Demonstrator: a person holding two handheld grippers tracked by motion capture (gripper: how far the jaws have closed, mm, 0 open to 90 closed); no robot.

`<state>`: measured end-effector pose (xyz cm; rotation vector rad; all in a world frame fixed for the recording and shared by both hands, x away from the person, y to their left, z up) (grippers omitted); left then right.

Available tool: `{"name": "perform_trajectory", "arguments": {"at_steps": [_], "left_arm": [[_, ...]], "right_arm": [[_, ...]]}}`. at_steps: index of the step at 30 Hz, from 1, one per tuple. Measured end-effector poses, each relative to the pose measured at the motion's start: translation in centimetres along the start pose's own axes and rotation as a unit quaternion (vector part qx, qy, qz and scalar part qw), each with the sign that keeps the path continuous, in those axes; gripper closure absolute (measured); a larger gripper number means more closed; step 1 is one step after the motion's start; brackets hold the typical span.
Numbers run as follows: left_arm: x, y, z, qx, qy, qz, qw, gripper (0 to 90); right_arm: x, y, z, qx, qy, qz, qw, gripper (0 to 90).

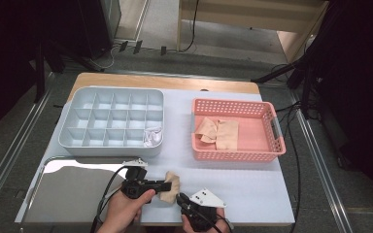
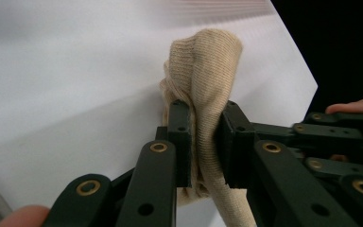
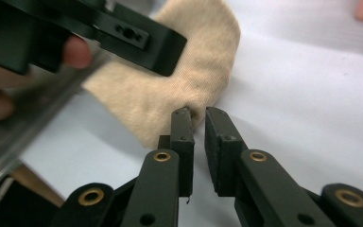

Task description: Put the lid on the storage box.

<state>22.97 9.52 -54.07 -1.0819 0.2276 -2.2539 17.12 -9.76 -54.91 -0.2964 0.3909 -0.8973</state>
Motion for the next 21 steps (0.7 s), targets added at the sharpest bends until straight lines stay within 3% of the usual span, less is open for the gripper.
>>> {"name": "perform_trajectory", "arguments": {"at_steps": [5,8,10,11,12,16,21], "left_arm": [[-0.4,-0.1,0.1,-0.003,-0.013,-0.008,0.9999,76.8],[-0.3,-0.1,0.0,0.001,-0.008,-0.007,0.9999,77.4],[-0.2,0.0,0.0,0.004,-0.012,-0.005,0.9999,77.8],[-0.2,0.1,0.0,0.004,-0.011,-0.006,0.9999,77.8],[-0.1,0.1,0.0,0.004,-0.012,-0.006,0.9999,77.8],[-0.2,0.1,0.1,0.000,-0.007,-0.001,1.0000,76.1],[0.0,-0.1,0.1,0.003,0.017,0.018,0.9997,62.8]], "right_arm": [[0.1,0.5,0.2,0.005,0.026,-0.003,0.9997,80.0],[0.7,-0.2,0.5,0.043,0.052,-0.012,0.9976,77.5],[0.8,-0.6,0.8,0.059,0.076,0.016,0.9953,73.0],[0.6,-0.5,0.8,0.053,0.075,0.025,0.9954,71.0],[0.3,-0.3,0.7,0.047,0.063,0.024,0.9966,70.0],[-0.3,0.5,0.2,0.034,0.059,0.017,0.9975,72.1],[-0.6,0.6,0.3,0.033,0.043,0.012,0.9985,73.1]]}}
Point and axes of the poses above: each handheld gripper's, and its own axes: y roughly forward along the jaws, z roughly out of its top, x roughly to its right, the point moved 2 cm from there along y, roughly forward along the jaws, and after that the axes turned 13 degrees about x, right-handed, at the moved point
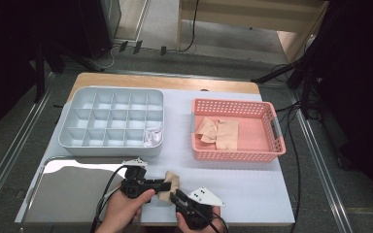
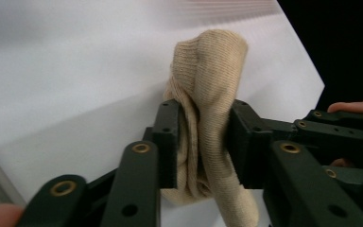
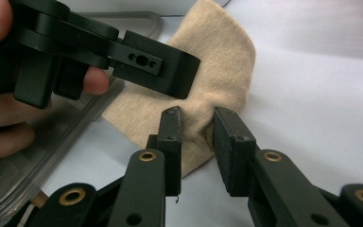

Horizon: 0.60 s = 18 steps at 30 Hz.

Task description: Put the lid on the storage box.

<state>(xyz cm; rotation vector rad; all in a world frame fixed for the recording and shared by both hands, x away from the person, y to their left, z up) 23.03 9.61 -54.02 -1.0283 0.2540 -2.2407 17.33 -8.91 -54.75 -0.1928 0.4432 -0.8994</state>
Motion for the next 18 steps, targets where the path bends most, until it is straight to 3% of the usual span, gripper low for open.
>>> {"name": "perform_trajectory", "arguments": {"at_steps": [4,9,13,18], "left_arm": [[0.01,0.45,-0.14,-0.008,-0.012,-0.003,0.9999,50.8],[0.03,0.67,-0.13,-0.017,-0.019,-0.013,0.9996,49.0],[-0.16,0.87,-0.13,-0.017,-0.038,-0.013,0.9991,58.0],[-0.17,0.77,-0.04,-0.012,-0.035,-0.017,0.9992,70.2]], "right_arm": [[0.09,-0.03,-0.01,-0.004,0.001,0.000,1.0000,73.0],[0.08,0.00,0.00,-0.002,-0.005,0.006,1.0000,74.3],[0.04,0.07,-0.03,-0.003,-0.011,0.009,0.9999,76.6],[0.18,0.18,0.02,-0.008,-0.008,0.016,0.9998,79.6]]}}
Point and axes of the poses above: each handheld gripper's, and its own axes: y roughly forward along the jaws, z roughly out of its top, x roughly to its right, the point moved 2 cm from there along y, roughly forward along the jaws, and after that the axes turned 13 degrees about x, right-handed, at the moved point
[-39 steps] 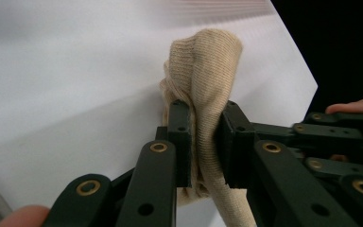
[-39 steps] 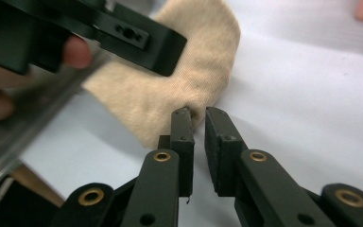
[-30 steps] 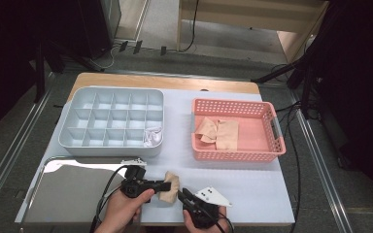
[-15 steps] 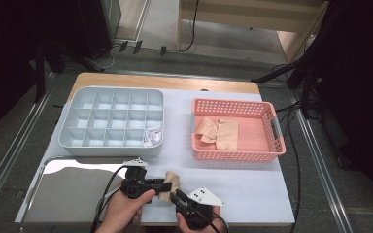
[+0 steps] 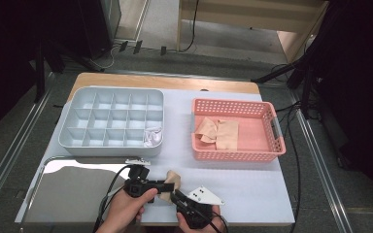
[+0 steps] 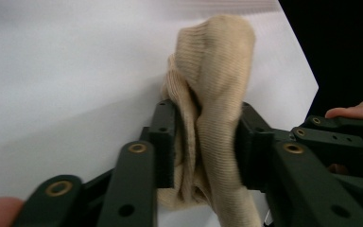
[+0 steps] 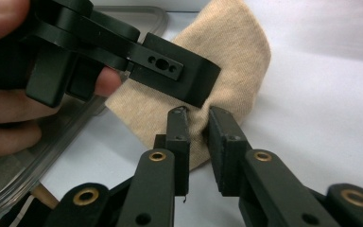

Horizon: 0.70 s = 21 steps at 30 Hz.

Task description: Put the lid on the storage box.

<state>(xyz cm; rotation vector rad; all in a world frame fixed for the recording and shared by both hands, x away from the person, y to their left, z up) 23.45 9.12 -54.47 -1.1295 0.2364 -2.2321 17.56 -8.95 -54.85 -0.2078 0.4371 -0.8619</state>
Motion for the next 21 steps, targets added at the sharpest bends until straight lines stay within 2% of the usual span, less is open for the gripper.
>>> {"name": "perform_trajectory", "arguments": {"at_steps": [2,7,13,15,21], "left_arm": [[-0.1,0.0,0.0,0.003,-0.001,-0.004,1.0000,73.9],[0.2,-0.3,0.0,0.010,0.013,-0.009,0.9998,76.8],[0.4,-0.9,0.3,0.036,0.030,-0.018,0.9987,77.4],[0.4,-1.2,0.5,0.046,0.033,-0.015,0.9983,77.4],[0.7,-2.4,1.0,0.077,0.059,-0.001,0.9952,77.4]], "right_arm": [[0.0,0.0,0.0,0.002,-0.007,0.000,1.0000,79.1],[0.1,-0.5,0.4,0.009,-0.003,0.000,1.0000,76.2],[0.9,-1.7,1.1,0.018,-0.006,-0.010,0.9998,71.8],[1.3,-2.0,1.4,0.020,-0.010,-0.016,0.9996,68.8],[2.5,-2.8,2.0,0.034,-0.017,-0.030,0.9988,59.4]]}}
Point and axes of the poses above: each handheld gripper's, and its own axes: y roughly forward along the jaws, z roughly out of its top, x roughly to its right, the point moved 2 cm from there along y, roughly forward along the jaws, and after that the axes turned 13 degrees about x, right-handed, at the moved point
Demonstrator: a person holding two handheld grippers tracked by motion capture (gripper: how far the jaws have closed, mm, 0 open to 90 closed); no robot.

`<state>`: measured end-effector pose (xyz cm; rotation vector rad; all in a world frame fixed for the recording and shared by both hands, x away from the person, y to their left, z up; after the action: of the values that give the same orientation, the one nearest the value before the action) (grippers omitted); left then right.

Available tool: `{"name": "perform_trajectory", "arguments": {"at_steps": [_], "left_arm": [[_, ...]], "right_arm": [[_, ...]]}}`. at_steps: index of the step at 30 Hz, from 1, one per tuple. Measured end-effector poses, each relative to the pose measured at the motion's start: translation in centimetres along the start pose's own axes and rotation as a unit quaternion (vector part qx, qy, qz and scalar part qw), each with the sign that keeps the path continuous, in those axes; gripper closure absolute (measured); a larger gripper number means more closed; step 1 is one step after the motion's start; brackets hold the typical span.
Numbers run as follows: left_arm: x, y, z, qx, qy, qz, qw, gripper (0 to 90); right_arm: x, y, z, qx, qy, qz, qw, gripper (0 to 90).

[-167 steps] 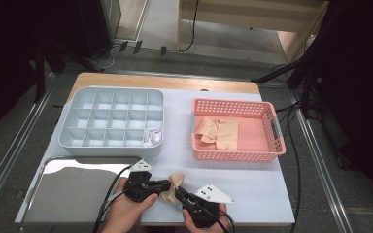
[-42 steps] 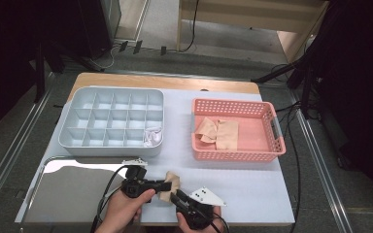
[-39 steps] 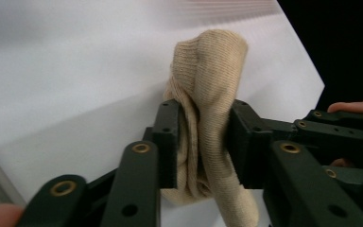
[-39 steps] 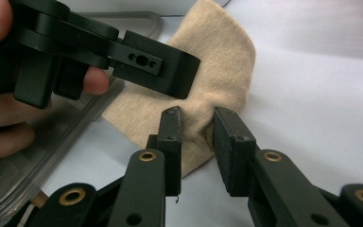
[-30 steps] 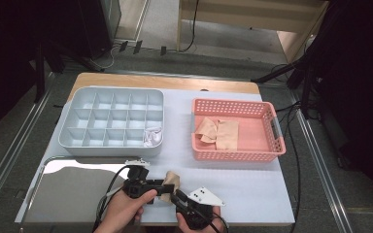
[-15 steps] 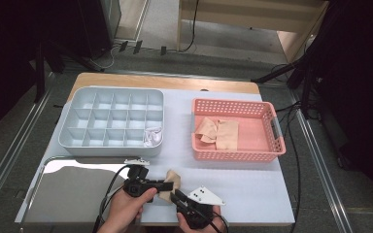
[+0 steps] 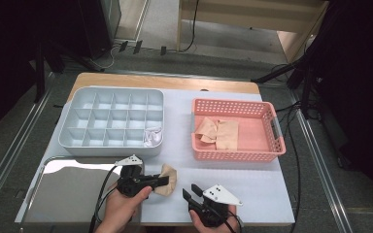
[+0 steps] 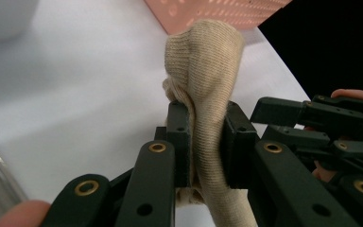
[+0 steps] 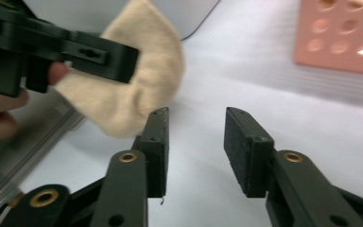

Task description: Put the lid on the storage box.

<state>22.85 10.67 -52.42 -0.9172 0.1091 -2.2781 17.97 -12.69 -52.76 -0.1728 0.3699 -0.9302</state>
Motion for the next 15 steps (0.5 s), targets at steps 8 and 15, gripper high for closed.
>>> {"name": "perform_trajectory", "arguments": {"at_steps": [8,15], "left_arm": [[-0.1,-1.1,0.7,0.023,0.026,0.009,0.9994,77.4],[0.0,-2.0,1.0,0.028,0.038,0.008,0.9988,77.4]], "right_arm": [[2.1,-0.8,1.1,0.022,-0.012,-0.020,0.9995,45.8],[4.0,-1.7,1.8,0.031,-0.010,-0.036,0.9988,40.6]]}}
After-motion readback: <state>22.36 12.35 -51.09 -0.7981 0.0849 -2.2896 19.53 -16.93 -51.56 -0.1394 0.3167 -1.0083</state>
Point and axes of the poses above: each handheld gripper's, and its own axes: y roughly forward along the jaws, z roughly out of its top, x roughly to its right, the point moved 2 cm from there along y, roughly forward along the jaws, and after that the axes turned 13 degrees about x, right-handed, at the moved point
